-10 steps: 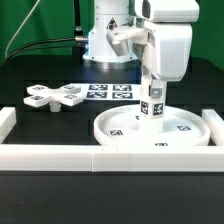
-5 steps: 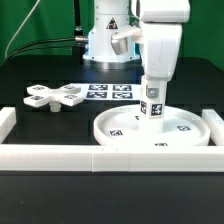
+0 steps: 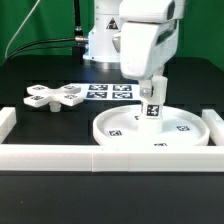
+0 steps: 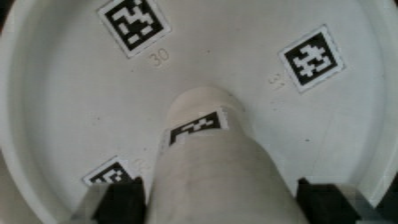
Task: Assemble round table
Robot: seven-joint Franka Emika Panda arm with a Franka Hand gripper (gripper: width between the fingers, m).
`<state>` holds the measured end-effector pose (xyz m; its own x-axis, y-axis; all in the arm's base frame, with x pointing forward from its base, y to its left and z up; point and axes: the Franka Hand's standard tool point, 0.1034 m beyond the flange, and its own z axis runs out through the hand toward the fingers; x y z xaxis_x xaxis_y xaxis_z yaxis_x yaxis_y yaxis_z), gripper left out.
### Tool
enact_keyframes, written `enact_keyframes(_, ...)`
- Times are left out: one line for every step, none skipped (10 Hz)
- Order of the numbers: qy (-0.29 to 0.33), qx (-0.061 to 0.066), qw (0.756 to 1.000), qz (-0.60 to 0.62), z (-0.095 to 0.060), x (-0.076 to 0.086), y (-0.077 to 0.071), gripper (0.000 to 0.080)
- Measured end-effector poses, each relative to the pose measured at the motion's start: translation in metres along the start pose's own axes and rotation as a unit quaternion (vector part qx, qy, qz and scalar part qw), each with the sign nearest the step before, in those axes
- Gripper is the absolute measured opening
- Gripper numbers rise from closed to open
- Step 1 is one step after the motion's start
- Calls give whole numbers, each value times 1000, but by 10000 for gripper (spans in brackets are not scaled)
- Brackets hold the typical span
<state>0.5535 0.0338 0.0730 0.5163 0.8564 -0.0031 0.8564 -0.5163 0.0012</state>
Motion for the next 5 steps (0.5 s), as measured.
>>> enact_keyframes(9,1,998,66,0,0,0,409)
enact_keyframes(12,-1,995,103,0,0,0,409)
enact_keyframes(13,0,985,173,1,1,-1,409)
enact_keyframes(16,4,971,239,1,2,-2,409)
enact_keyframes(19,9,959,283,1,3,-3,409)
